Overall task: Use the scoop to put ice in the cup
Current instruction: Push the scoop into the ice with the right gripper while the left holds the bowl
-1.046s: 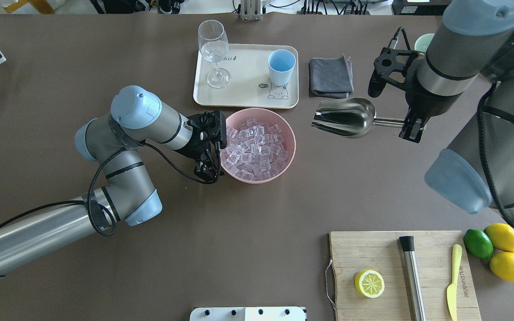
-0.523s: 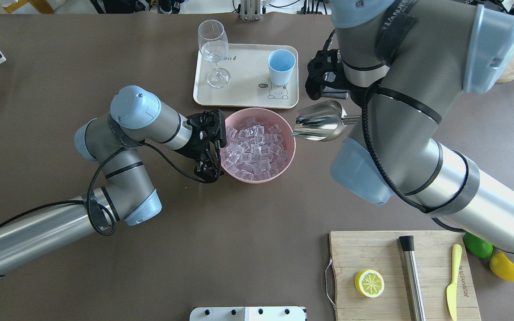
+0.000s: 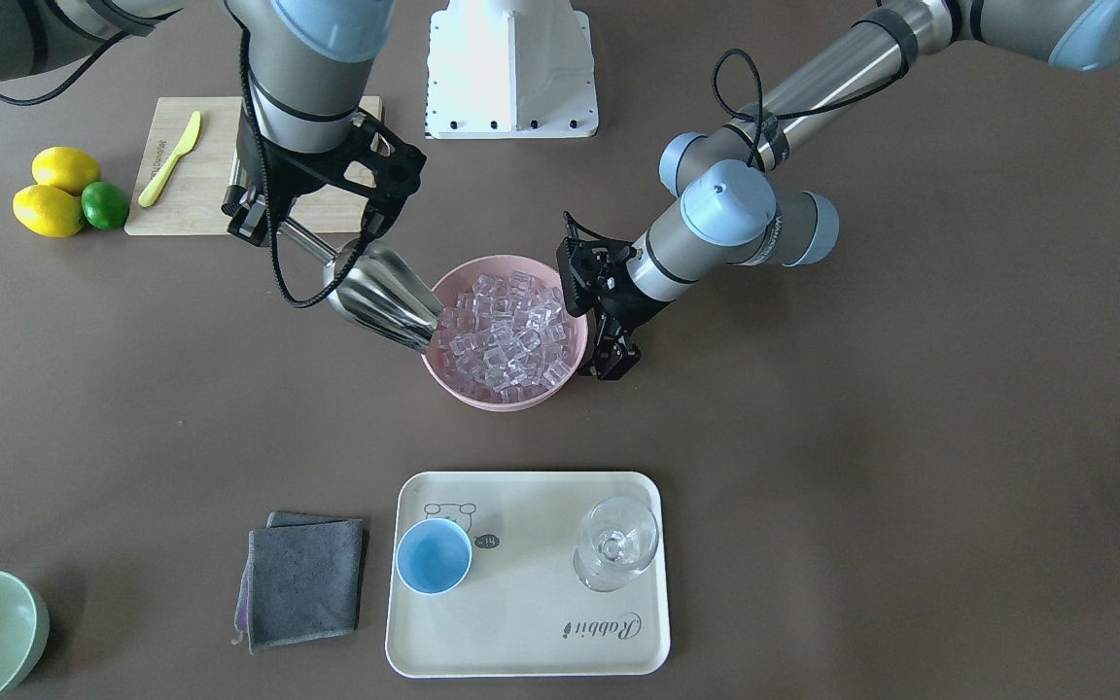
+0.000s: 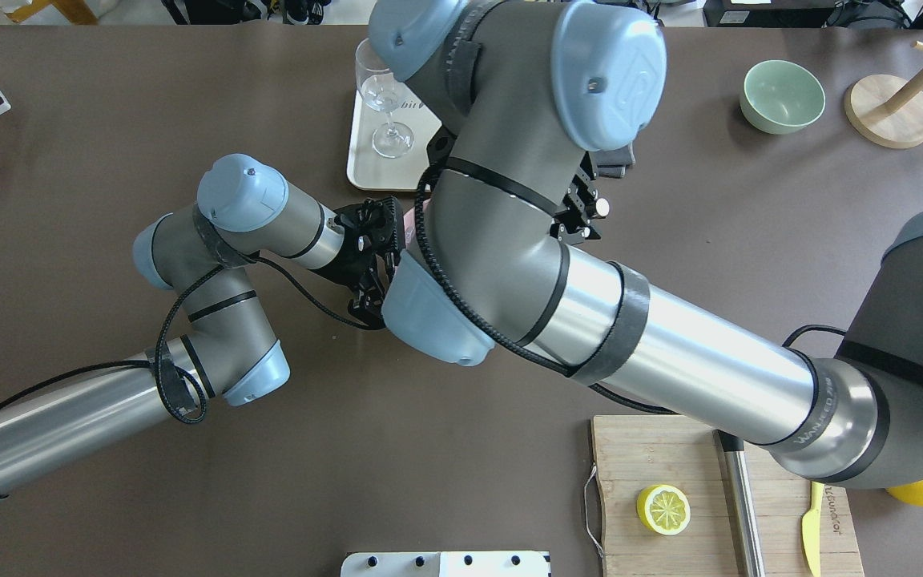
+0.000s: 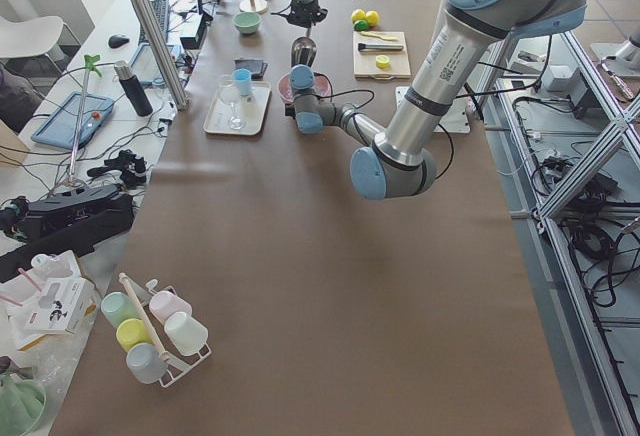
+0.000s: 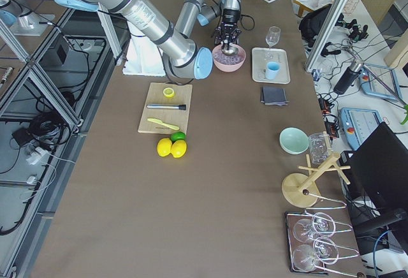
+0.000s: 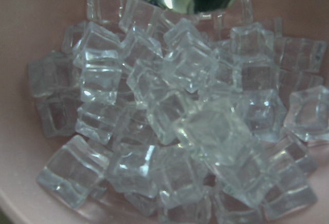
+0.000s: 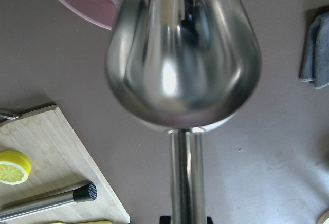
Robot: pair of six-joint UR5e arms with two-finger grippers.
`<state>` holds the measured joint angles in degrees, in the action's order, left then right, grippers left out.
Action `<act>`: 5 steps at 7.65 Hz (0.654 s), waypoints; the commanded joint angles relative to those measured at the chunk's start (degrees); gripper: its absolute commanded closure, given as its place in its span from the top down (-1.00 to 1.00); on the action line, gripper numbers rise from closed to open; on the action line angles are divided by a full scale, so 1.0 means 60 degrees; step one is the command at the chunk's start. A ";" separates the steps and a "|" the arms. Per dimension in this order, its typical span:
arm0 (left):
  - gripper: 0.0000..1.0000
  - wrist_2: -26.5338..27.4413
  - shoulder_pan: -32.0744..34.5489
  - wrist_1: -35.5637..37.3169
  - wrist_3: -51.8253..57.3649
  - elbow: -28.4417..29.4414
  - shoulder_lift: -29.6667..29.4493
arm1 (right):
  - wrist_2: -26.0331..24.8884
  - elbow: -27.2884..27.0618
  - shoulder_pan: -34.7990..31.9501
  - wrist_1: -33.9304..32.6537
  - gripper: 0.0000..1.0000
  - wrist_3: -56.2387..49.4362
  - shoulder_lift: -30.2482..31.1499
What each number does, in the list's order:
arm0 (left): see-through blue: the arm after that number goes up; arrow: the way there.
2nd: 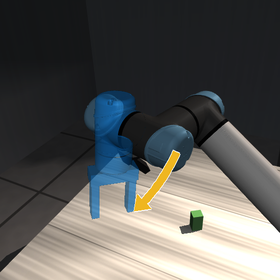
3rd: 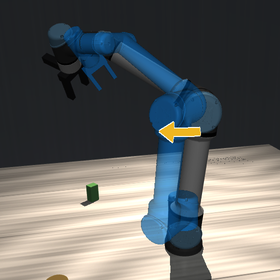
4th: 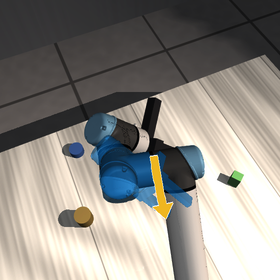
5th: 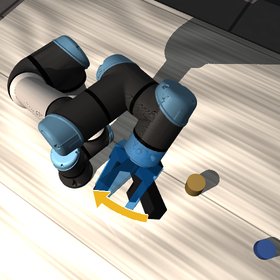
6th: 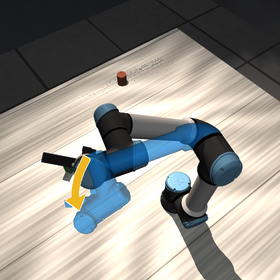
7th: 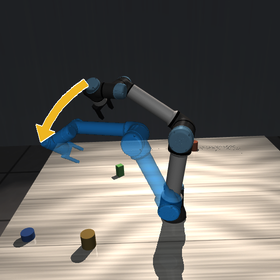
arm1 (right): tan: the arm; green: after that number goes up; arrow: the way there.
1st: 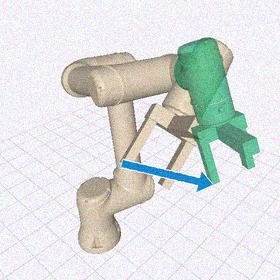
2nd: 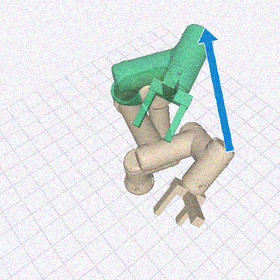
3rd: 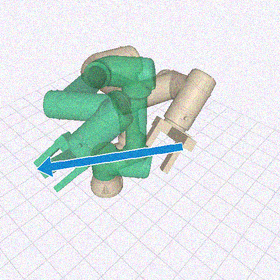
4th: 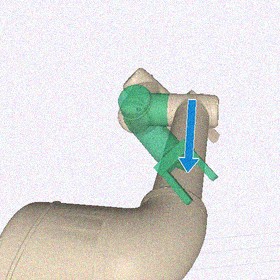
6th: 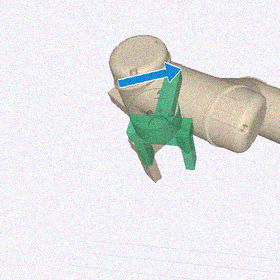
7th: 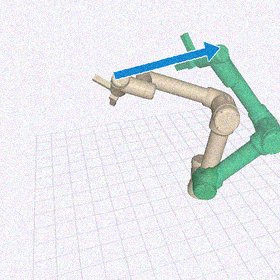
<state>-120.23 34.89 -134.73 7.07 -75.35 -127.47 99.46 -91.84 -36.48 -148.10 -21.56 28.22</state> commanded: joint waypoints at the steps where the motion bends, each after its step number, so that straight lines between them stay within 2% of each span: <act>1: 0.99 0.0014 -0.0015 -0.0002 0.0009 0.0005 -0.0010 | -0.0695 0.1419 0.0644 -0.0217 -1.00 -0.0010 -0.0836; 5: 0.99 0.0015 -0.0029 -0.0002 -0.0006 0.0005 -0.0025 | -0.1297 0.1042 0.0645 -0.1345 -1.00 -0.0522 -0.0720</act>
<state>-120.15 34.73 -134.74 7.04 -75.32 -127.61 93.20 -84.08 -32.64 -153.87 -23.62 23.11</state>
